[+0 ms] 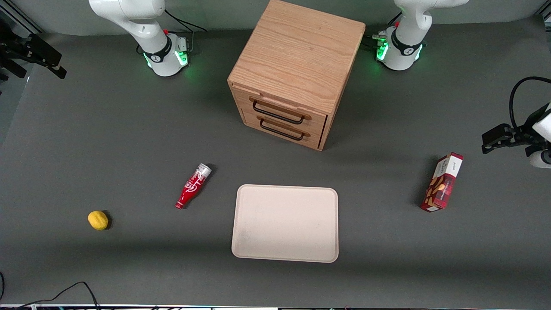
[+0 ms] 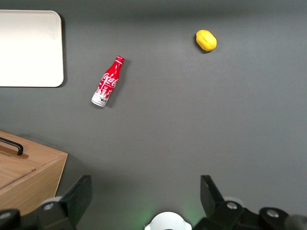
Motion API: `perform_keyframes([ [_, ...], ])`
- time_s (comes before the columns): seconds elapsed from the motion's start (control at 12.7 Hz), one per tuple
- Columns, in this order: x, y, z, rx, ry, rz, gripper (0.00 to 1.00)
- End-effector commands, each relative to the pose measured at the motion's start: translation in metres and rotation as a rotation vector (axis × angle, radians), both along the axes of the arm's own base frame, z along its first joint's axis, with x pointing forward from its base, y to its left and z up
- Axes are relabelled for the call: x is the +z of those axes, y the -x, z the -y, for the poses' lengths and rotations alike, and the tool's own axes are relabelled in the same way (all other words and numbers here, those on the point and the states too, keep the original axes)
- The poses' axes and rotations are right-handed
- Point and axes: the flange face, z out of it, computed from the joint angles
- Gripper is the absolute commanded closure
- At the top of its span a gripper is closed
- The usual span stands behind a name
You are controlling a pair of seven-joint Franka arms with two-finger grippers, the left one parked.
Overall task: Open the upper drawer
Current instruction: 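Move the right gripper from rest toward the cabinet's upper drawer handle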
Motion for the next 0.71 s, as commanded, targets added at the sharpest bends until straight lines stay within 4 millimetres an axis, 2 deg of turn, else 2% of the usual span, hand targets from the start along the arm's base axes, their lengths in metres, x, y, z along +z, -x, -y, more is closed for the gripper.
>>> perform_keyframes([
  [0.0, 0.001, 0.003, 0.002, 0.0, -0.013, -0.017, 0.0],
  [0.31, 0.005, 0.0, 0.0, 0.003, -0.02, -0.009, 0.0],
  [0.47, 0.009, 0.001, -0.019, 0.145, -0.032, 0.001, 0.0],
  [0.63, 0.002, -0.011, -0.044, 0.241, -0.174, -0.013, 0.0],
])
